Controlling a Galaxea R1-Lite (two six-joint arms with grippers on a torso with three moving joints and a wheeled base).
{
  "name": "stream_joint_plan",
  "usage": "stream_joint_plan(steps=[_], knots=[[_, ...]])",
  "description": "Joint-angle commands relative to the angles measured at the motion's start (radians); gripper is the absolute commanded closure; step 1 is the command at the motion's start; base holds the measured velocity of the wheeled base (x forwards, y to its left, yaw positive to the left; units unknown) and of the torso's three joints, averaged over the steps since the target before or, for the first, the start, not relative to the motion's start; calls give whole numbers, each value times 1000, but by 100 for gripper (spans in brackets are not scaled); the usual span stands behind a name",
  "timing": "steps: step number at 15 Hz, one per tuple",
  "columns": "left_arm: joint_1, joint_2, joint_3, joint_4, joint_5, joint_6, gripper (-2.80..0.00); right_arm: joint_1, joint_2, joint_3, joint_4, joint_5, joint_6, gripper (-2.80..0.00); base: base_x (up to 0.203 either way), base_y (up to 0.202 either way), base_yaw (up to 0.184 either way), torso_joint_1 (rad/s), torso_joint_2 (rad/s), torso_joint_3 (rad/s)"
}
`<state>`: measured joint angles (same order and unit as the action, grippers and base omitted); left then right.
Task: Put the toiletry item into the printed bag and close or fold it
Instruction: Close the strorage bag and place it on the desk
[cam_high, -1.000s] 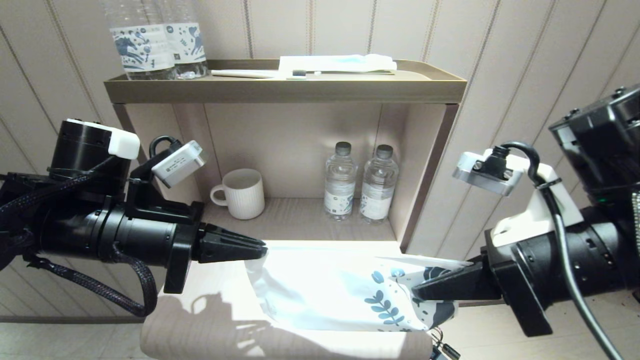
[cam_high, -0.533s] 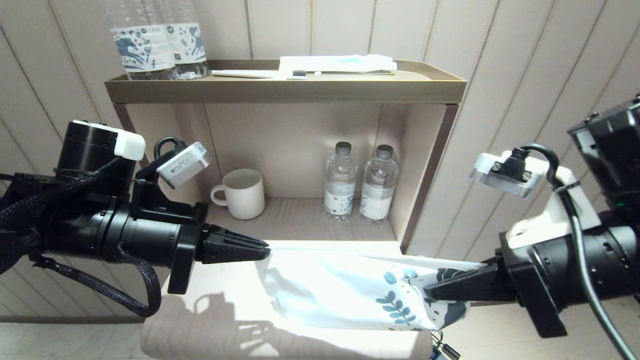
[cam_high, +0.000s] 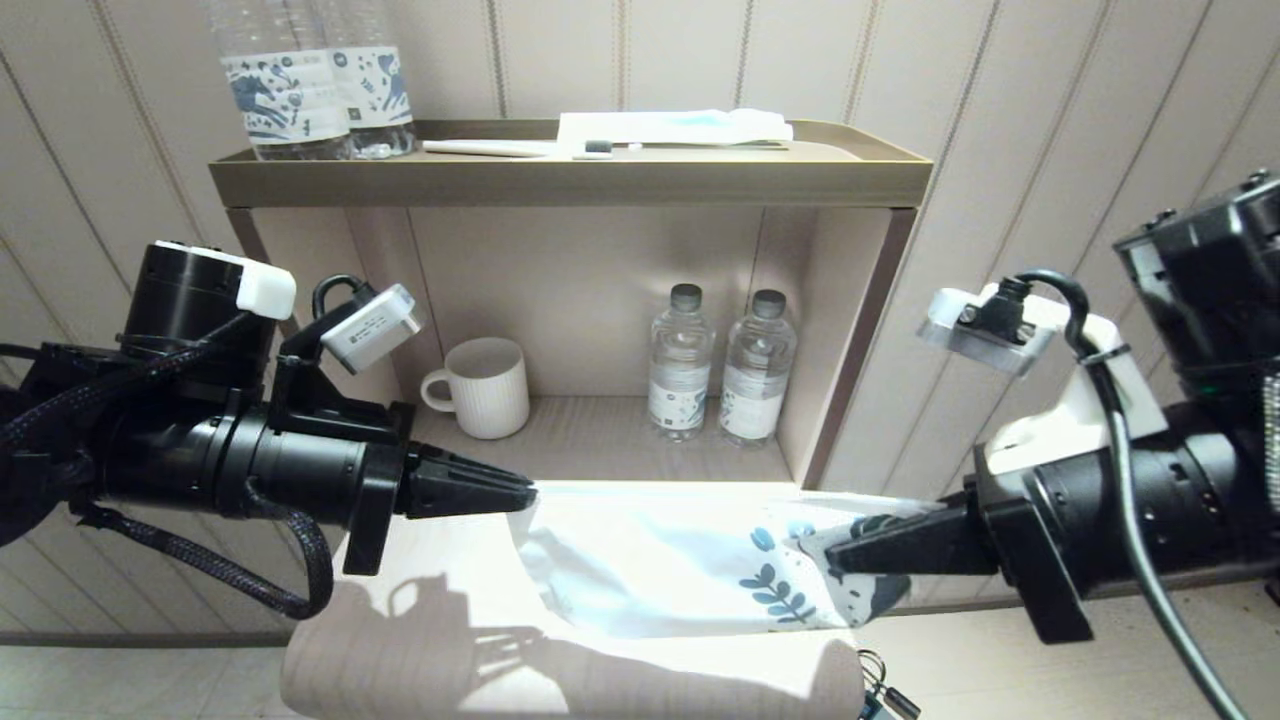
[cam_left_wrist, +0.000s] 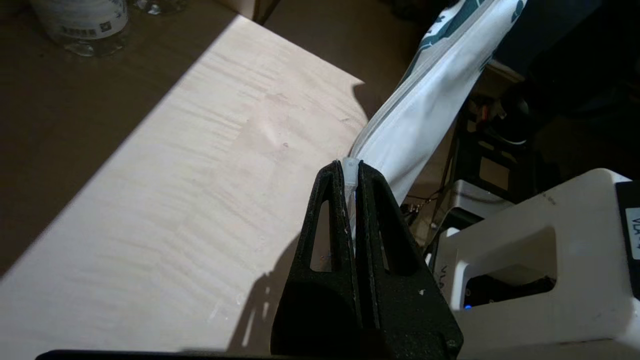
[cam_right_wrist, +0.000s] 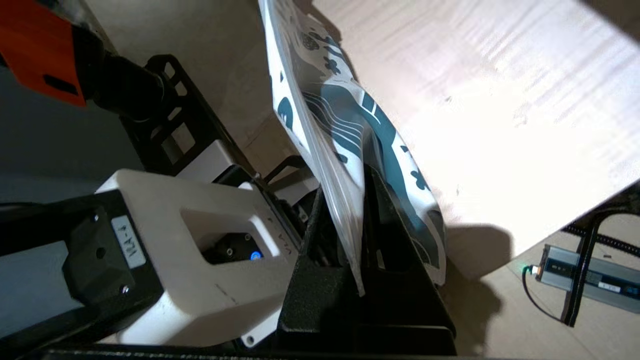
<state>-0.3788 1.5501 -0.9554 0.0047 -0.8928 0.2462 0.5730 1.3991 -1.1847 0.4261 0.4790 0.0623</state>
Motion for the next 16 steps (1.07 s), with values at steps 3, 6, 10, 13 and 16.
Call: stream_joint_plan(steps=[3,6,10,13,16], knots=[[71,121,-46,-3,-8,13,0,-3,151,-49,-56,0,0,0,0,0,0,0,0,0],[106,151,-68,-12,-9,18,0,-4,239,-94,-62,-1,-7,0,0,0,0,0,0,0],[109,135,-70,-14,-9,14,-280,-2,251,-104,-64,0,-10,0,0,0,0,0,0,0],[116,97,-66,-14,-8,18,-280,-6,267,-107,-66,-2,-9,0,0,0,0,0,0,0],[184,9,-70,-12,-11,21,-280,-9,290,-115,-84,-5,-6,0,0,0,0,0,0,0]])
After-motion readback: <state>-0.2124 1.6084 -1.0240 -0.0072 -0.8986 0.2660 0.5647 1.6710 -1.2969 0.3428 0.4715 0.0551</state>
